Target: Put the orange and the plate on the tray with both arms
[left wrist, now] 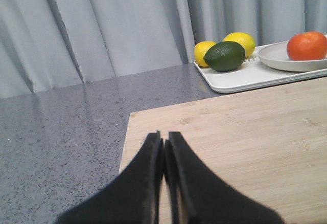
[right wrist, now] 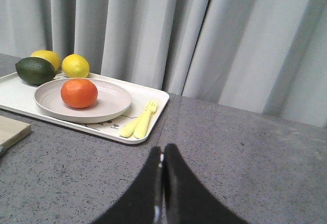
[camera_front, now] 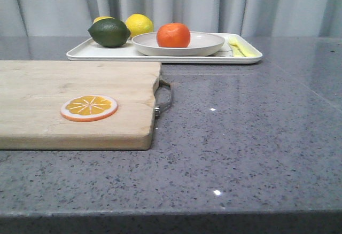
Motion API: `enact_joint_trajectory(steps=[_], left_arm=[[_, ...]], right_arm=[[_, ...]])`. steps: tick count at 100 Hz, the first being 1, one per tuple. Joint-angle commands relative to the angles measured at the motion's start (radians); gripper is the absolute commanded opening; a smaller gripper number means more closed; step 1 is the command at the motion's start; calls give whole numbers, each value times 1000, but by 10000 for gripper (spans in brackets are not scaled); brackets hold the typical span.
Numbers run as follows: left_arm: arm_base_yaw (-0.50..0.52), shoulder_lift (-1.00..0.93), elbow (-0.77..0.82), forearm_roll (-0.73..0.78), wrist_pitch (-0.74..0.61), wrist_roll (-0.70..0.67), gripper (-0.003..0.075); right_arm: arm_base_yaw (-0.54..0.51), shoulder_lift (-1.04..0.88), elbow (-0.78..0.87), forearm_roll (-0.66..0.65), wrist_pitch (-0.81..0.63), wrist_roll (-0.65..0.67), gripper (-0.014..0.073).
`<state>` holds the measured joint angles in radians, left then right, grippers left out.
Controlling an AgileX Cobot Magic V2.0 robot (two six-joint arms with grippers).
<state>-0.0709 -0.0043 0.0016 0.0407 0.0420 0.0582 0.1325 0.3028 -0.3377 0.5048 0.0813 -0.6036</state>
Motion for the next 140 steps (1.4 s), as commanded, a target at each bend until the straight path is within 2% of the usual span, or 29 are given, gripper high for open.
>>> enact_joint_trajectory(steps=[1, 56, 61, 68, 80, 90, 114, 140], left_arm=[[-1, -34, 7, -1, -67, -9, -20], [-1, -34, 7, -1, -67, -9, -20], [-1, -34, 7, -1, -67, -9, -20], [-1, -34, 7, -1, -67, -9, -20], [-1, -34, 7, -1, -67, -9, -20], [-1, -34, 7, -1, -67, -9, -20], [-1, -34, 7, -1, -67, -9, -20], [-1, -34, 7, -1, -67, -9, -20]], right_arm=[[-3, 8, -25, 4, -72, -11, -102], [-3, 6, -1, -22, -50, 6, -102], [-3, 0, 13, -103, -39, 58, -102], [-3, -20, 42, -260, -35, 203, -102], [-3, -90, 110, -527, -50, 549, -102], [-3, -173, 179, -654, -54, 716, -102], [-3, -328, 310, -654, -55, 738, -102], [-3, -325, 344, -616, -49, 738, -102]])
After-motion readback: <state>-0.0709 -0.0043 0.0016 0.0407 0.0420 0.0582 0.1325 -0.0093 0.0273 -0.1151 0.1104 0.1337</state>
